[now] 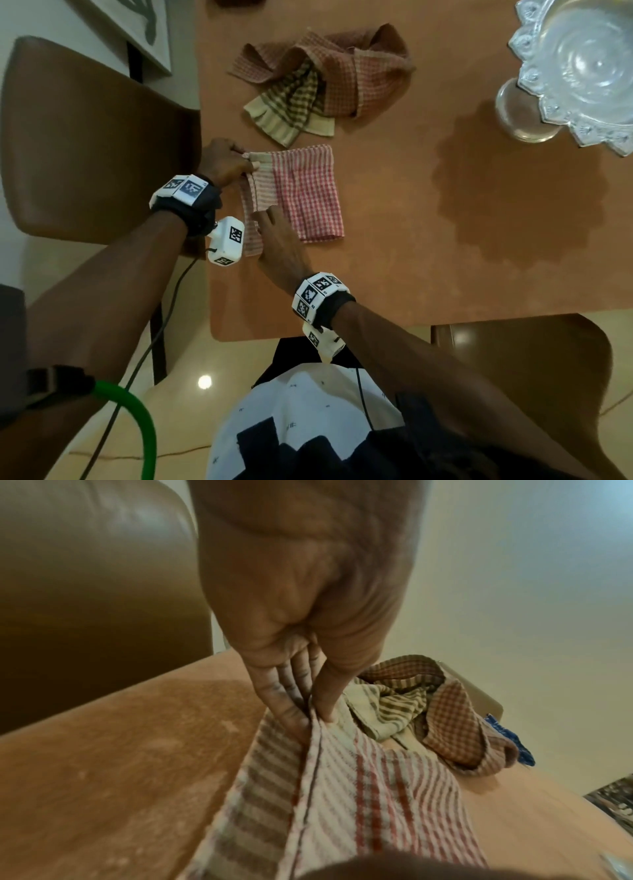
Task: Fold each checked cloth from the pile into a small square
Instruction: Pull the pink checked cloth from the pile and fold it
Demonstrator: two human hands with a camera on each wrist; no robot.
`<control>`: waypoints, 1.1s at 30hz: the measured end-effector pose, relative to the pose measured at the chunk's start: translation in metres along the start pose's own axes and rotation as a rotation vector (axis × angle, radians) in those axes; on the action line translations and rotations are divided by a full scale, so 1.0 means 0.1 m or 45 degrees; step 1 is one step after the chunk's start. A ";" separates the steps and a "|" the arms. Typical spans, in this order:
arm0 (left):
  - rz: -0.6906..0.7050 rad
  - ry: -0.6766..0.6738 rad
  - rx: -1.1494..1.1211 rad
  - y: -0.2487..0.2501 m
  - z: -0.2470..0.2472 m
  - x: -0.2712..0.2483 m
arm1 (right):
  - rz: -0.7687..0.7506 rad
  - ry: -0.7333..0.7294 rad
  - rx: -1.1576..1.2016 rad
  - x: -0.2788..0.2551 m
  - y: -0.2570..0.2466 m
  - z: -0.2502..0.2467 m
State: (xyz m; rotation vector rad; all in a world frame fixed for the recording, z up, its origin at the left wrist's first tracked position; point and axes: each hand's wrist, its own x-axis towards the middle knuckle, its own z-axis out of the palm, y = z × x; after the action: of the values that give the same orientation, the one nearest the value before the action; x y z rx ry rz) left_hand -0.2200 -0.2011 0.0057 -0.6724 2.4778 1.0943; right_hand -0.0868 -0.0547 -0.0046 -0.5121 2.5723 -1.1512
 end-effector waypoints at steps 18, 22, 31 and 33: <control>0.154 0.010 -0.028 -0.29 -0.05 -0.01 | -0.087 -0.057 -0.040 -0.06 -0.12 0.22; 0.134 0.064 0.074 -0.28 -0.07 -0.01 | -0.135 0.104 -0.161 -0.11 0.00 0.18; 0.689 0.601 -0.069 -0.04 0.76 -0.74 | 0.065 0.369 -0.321 0.39 0.55 -0.19; 0.643 0.528 -0.118 -0.17 1.00 -0.80 | 0.077 0.145 -0.340 0.45 0.67 -0.15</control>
State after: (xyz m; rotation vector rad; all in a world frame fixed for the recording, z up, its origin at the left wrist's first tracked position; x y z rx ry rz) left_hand -0.1324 -0.1125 -0.0295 -0.3210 3.0780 1.3622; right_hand -0.1472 -0.0226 -0.0499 -0.4319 2.8379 -0.8445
